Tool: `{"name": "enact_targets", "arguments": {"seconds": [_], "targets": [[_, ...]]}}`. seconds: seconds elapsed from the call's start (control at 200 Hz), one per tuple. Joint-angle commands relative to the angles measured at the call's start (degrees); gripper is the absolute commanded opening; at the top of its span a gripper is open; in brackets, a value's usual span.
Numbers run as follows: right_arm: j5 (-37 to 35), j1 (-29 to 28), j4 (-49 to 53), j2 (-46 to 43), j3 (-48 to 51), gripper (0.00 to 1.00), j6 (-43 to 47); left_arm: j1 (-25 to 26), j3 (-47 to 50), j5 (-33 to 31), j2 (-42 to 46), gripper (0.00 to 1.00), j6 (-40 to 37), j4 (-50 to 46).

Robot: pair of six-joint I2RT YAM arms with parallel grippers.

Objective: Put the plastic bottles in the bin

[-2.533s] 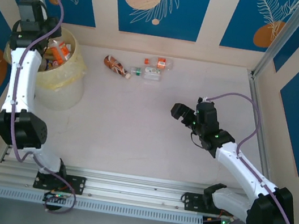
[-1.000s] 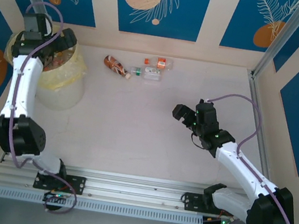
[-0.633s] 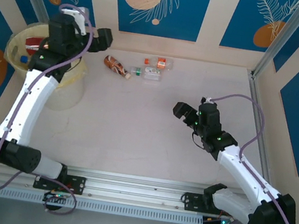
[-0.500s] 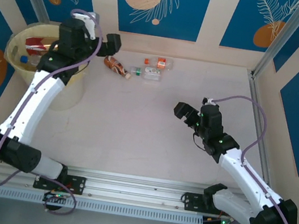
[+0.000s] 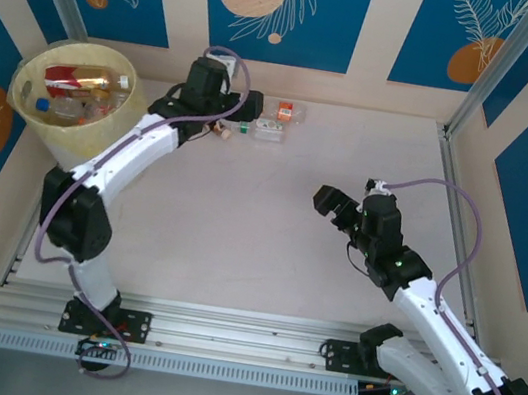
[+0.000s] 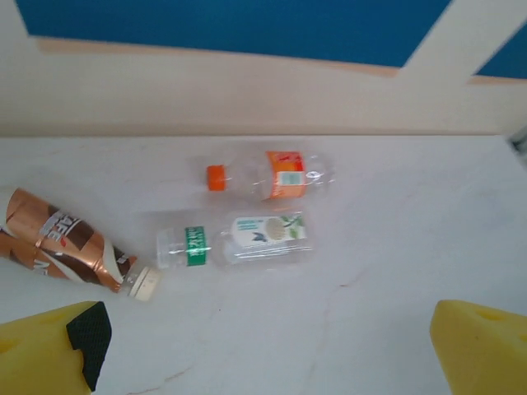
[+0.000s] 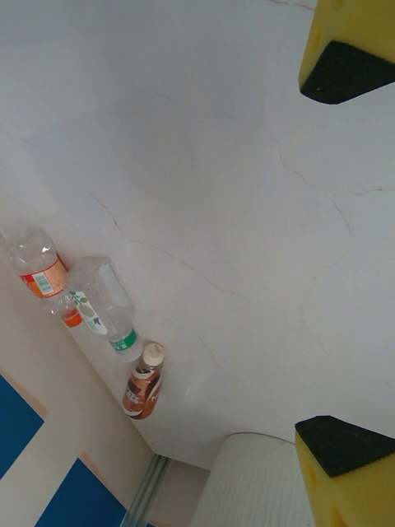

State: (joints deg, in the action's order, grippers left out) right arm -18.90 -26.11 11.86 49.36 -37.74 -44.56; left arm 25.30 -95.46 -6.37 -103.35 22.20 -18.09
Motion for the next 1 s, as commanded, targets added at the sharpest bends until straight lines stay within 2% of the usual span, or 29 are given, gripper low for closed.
{"name": "enact_targets", "arguments": {"seconds": [0.0, 0.26, 0.555, 0.71, 0.815, 0.995], "targets": [[-1.42, 0.33, 1.76, -1.54, 0.88, 1.00, -0.52, 0.19, -5.02, -8.51, -4.97, 1.00, 4.82, -0.97], [-2.91, 0.44, 4.22, -3.65, 0.99, 1.00, -0.13, -0.32, -16.22, -18.63, -18.52, 1.00, 9.54, -7.41], [-4.52, 0.62, 5.41, -5.29, 1.68, 1.00, -0.05, -2.46, -21.25, -26.66, -26.20, 1.00, 19.59, -10.06], [-4.96, 0.78, 5.99, -5.59, 1.87, 1.00, -0.10, -4.09, -26.02, -31.07, -30.23, 1.00, 24.76, -14.93], [-4.92, 0.85, 6.07, -5.68, 1.88, 1.00, 0.17, -4.98, -30.53, -32.61, -33.68, 1.00, 26.63, -18.19], [-6.30, 0.95, 6.92, -5.93, 1.88, 1.00, -0.20, -7.16, -42.47, -31.74, -41.23, 1.00, 30.66, -27.81]]}}
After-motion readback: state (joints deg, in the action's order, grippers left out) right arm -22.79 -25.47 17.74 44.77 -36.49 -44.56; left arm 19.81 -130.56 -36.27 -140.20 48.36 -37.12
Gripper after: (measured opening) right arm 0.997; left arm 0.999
